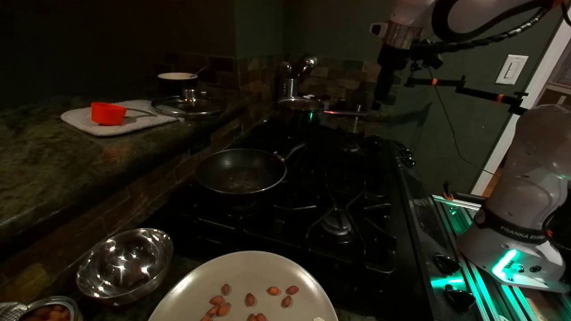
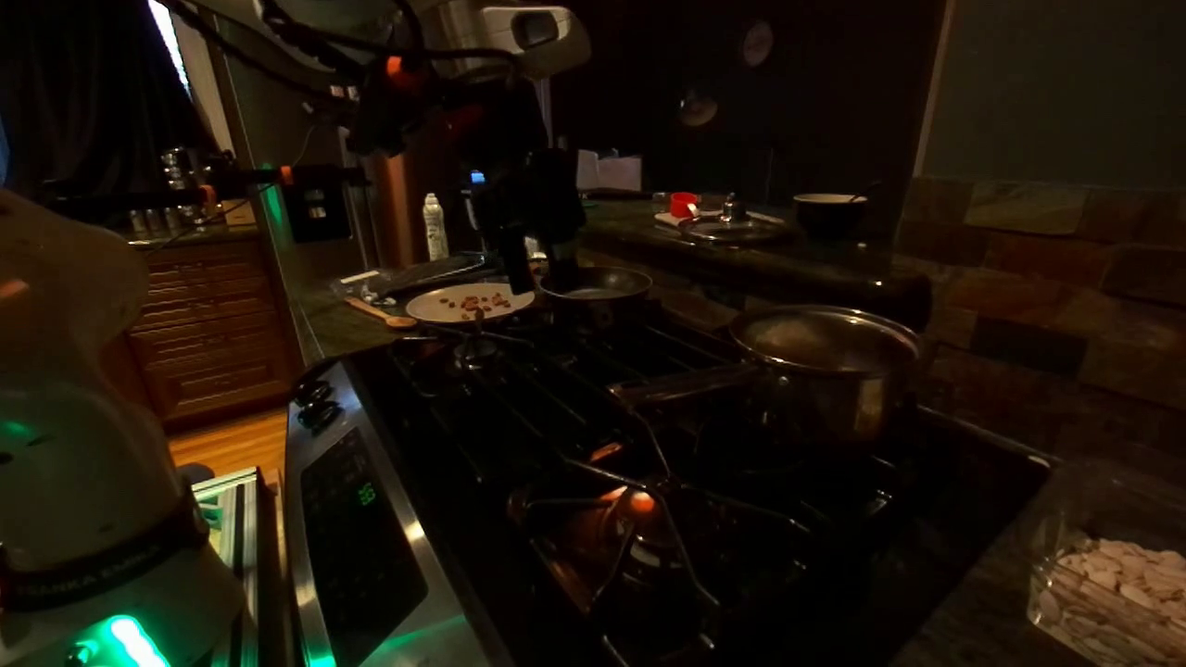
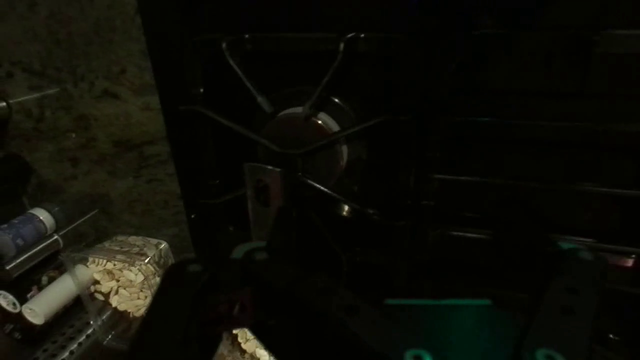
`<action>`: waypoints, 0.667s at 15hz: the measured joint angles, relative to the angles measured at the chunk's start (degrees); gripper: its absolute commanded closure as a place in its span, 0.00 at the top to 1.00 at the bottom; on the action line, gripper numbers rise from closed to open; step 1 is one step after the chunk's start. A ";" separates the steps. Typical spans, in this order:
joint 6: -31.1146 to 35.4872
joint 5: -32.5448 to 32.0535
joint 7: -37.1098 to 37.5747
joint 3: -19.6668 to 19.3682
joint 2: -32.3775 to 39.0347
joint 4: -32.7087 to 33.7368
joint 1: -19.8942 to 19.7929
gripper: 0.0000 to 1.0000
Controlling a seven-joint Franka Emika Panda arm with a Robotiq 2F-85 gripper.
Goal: Move the pot to the right
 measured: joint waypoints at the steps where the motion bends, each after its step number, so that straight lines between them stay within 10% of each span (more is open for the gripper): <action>1: 1.18 -0.02 -3.20 -2.36 0.38 0.81 -0.02 1.00; 10: 17.26 9.67 -23.60 -16.70 9.64 2.03 3.81 1.00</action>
